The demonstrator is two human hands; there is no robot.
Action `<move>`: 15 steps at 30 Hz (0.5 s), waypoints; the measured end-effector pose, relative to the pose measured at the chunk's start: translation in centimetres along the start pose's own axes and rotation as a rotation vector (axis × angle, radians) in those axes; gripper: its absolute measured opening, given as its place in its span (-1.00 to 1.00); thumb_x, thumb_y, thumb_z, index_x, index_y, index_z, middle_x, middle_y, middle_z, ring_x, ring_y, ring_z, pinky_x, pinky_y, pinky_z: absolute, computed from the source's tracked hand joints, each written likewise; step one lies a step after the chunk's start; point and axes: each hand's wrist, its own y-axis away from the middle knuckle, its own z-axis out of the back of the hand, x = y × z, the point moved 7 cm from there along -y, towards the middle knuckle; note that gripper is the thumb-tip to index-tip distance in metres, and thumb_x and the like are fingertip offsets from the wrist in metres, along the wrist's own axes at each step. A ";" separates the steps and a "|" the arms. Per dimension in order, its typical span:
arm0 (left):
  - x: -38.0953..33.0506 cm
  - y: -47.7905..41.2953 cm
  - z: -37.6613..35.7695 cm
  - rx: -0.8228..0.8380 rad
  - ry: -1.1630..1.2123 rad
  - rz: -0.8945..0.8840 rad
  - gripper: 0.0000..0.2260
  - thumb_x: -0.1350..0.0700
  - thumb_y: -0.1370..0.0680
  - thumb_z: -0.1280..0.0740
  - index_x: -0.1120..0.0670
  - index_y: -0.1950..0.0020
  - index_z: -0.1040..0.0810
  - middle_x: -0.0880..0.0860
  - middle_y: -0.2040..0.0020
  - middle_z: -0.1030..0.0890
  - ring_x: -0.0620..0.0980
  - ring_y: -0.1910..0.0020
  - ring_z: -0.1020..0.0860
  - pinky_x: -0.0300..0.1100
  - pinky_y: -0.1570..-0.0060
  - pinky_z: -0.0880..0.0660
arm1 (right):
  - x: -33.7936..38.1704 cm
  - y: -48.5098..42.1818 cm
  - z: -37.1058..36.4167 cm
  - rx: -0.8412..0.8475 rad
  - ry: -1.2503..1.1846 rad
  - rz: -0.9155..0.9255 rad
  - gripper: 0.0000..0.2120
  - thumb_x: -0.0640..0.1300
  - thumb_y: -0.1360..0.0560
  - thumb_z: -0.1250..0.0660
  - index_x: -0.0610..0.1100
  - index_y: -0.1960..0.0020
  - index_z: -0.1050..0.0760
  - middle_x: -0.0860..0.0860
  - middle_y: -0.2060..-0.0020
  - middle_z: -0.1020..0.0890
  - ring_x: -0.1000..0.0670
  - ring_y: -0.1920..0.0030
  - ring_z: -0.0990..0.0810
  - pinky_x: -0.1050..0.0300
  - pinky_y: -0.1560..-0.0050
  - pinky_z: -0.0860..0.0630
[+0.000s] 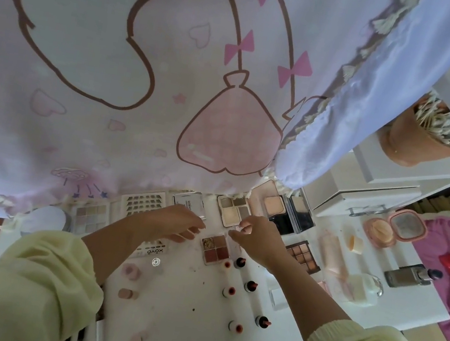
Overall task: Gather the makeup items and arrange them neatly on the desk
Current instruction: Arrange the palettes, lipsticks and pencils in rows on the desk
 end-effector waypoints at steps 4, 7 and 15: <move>-0.8 0.8 0.8 -0.044 0.015 -0.038 -0.78 0.06 -0.54 -0.37 0.14 -0.11 -0.60 0.08 -0.05 -0.65 -0.02 0.03 -0.63 -0.19 0.01 -0.56 | 0.8 0.0 0.4 -0.008 -0.009 0.009 -0.63 0.00 -0.50 -0.39 -0.18 -0.23 -0.53 -0.04 -0.10 -0.62 0.00 -0.08 -0.58 0.10 -0.15 -0.53; -1.8 1.4 2.8 -0.179 0.074 -0.121 -0.88 0.13 -0.53 -0.38 0.11 -0.03 -0.64 0.07 0.00 -0.67 -0.05 0.13 -0.63 -0.24 0.11 -0.55 | 2.5 -0.4 0.6 -0.029 0.050 0.057 -0.66 -0.02 -0.51 -0.36 -0.13 -0.23 -0.53 -0.02 -0.12 -0.62 0.01 -0.09 -0.58 0.13 -0.15 -0.51; -1.1 0.4 6.5 -0.455 -0.472 -0.247 -0.64 0.10 -0.47 -0.43 0.06 -0.26 -0.55 0.08 -0.19 -0.54 0.04 -0.14 -0.51 -0.21 -0.07 -0.39 | 6.6 -2.0 -3.1 0.022 0.134 0.129 -0.64 -0.08 -0.50 -0.33 -0.12 -0.28 -0.48 -0.03 -0.17 -0.58 -0.05 -0.16 -0.55 0.12 -0.13 -0.48</move>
